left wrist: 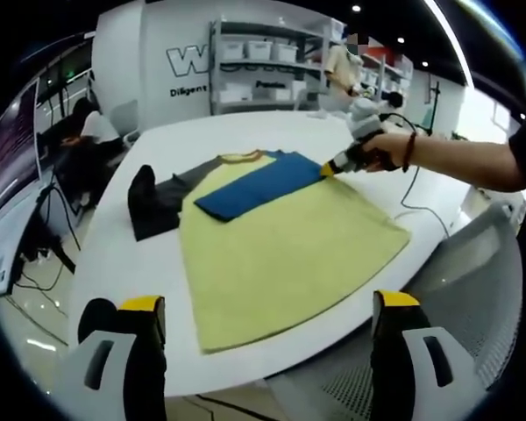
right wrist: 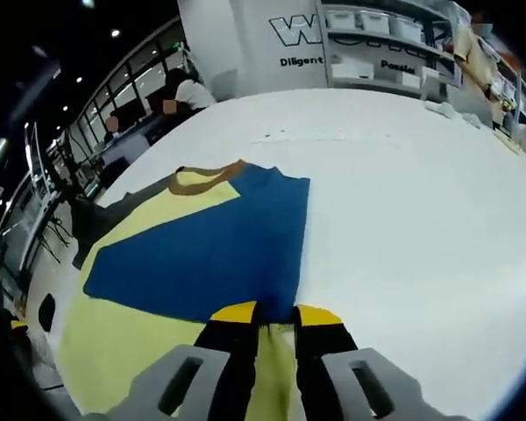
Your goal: Fold the garment on the visible template until the final outline fits inside the template.
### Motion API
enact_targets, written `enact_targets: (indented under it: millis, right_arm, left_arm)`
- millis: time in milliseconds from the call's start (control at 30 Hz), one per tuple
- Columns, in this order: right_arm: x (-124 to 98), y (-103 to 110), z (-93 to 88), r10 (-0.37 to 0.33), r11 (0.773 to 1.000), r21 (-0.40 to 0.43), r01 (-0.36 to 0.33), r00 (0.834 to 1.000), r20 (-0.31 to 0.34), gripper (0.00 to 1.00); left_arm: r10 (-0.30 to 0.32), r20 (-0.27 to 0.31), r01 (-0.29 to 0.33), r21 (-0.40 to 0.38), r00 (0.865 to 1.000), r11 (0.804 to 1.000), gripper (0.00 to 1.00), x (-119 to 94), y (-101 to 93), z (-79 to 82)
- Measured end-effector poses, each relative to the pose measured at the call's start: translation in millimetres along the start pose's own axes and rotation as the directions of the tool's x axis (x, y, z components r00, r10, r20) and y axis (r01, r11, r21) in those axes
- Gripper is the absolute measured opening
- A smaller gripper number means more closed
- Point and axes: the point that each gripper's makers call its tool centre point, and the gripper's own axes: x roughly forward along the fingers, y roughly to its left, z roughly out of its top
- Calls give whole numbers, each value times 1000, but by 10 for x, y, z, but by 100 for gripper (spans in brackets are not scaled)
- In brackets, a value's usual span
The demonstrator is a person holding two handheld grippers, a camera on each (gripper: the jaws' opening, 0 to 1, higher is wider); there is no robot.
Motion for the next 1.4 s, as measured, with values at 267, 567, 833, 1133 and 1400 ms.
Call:
enact_targets:
  millis: [267, 567, 833, 1133, 1400]
  right_arm:
    - [-25, 1, -40, -37, 997, -68, 37, 999, 2, 0]
    - [-49, -45, -39, -17, 995, -100, 16, 1000, -12, 0]
    - [-82, -240, -31, -31, 992, -120, 30, 999, -14, 0]
    - [-137, -450, -20, -51, 988, -148, 47, 998, -22, 0]
    - [-180, -618, -21, -65, 986, -156, 63, 998, -10, 0]
  left_arm:
    - [2, -3, -2, 6, 1000, 1000, 94, 1, 18, 1]
    - [2, -10, -2, 11, 1000, 1000, 94, -11, 25, -7]
    - [-1, -9, 1, 10, 1000, 1000, 94, -8, 21, -8]
    - [-3, -9, 3, 8, 1000, 1000, 94, -10, 0, -3]
    - [-3, -11, 3, 6, 1000, 1000, 93, -13, 1, -10]
